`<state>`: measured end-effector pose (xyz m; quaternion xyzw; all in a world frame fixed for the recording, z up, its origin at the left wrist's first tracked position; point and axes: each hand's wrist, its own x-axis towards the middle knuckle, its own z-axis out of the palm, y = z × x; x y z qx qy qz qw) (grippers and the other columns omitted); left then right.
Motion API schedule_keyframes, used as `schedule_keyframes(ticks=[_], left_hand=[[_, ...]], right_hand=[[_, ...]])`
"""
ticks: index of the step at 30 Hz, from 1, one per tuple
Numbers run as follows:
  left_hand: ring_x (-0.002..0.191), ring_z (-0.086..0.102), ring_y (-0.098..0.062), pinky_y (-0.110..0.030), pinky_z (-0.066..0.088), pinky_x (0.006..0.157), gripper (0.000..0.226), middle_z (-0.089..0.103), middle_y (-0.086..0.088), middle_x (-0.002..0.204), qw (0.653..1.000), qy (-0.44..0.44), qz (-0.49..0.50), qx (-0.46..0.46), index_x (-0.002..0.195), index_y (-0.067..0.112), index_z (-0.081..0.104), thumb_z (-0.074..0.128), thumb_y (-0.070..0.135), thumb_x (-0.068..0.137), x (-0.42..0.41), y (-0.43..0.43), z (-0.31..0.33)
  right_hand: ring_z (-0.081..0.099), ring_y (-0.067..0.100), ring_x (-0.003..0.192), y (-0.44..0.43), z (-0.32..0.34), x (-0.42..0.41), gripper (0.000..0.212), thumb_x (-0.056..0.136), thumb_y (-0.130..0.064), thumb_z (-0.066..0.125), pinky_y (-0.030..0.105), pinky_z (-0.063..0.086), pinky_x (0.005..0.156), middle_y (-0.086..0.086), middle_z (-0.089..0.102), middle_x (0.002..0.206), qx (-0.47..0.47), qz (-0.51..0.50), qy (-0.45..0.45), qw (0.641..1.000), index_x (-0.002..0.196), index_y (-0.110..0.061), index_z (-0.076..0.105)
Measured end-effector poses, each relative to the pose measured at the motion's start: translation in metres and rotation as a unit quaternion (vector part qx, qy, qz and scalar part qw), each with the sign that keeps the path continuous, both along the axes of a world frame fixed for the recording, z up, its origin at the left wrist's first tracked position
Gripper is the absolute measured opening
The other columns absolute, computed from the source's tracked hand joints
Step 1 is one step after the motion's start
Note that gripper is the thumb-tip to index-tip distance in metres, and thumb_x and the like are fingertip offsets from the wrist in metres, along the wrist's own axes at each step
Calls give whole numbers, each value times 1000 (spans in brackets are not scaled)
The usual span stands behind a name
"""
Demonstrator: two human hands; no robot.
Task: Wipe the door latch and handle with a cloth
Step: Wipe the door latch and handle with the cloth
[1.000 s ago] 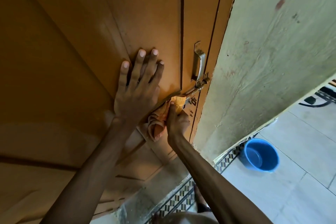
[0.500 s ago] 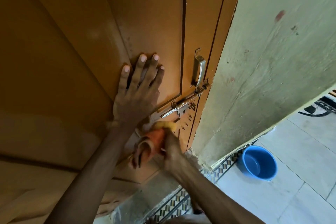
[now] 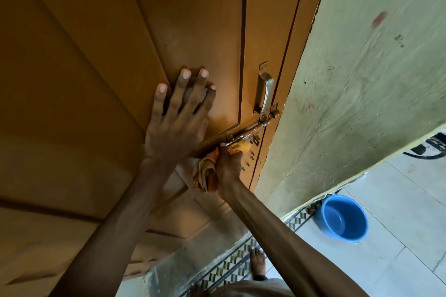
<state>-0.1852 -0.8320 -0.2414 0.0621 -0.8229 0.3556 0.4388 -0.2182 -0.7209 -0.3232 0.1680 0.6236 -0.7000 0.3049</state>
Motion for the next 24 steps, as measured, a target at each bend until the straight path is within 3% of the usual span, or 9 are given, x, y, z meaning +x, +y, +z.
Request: schedule_keyframes(ticks=[3,6,9,12,13,16,21,24], left_hand=[[148,25,-29,-49,4,124,50,39,-5,155,1000,-1,-11,-7,149,24,50,51,33,100,0,-1,2],[147,28,-28,-49,6,124,51,38,-5,156,1000,5,-14,-8,149,24,50,53,33,99,1,-1,0],[151,17,-25,-49,4,125,51,39,-4,156,1000,7,-11,-9,150,25,49,53,34,100,1,0,0],[144,33,-28,-49,5,124,50,44,-4,155,1000,2,-17,-10,149,24,51,53,33,99,0,-1,2],[143,35,-28,-49,5,124,50,44,-4,155,1000,1,-17,-13,149,24,51,52,33,99,0,-2,2],[141,36,-28,-50,4,124,50,39,-4,155,1000,-4,-10,-14,148,24,52,52,33,99,2,-1,2],[140,38,-28,-50,9,122,49,43,-3,155,1000,-10,-13,-12,147,24,53,52,33,99,0,1,2],[140,37,-28,-50,10,121,48,39,-4,155,1000,-5,-9,-13,147,24,53,51,32,99,1,2,3]], right_hand=[[64,27,107,14,-4,14,35,98,-42,41,51,52,97,8,64,121,-5,55,35,998,125,-20,47],[60,27,104,34,-7,17,27,99,-37,39,53,52,92,5,59,118,100,71,202,972,119,-19,43],[54,21,103,47,1,5,33,95,-19,50,39,53,84,10,55,125,213,89,441,867,128,-13,52],[59,36,108,40,4,-1,33,87,-12,63,50,59,78,14,61,125,289,179,546,766,120,-12,63],[60,39,107,39,4,-1,31,87,-14,62,52,59,75,16,62,123,286,175,554,762,118,-11,63],[59,39,107,41,4,-6,31,87,-15,58,54,54,84,17,62,119,272,150,518,797,117,-11,65],[63,38,104,28,-3,-3,30,83,-13,71,46,58,81,17,66,119,320,156,552,755,112,-6,68],[63,23,107,32,-4,2,26,84,-15,65,43,56,90,1,67,120,216,208,538,788,110,-12,70]])
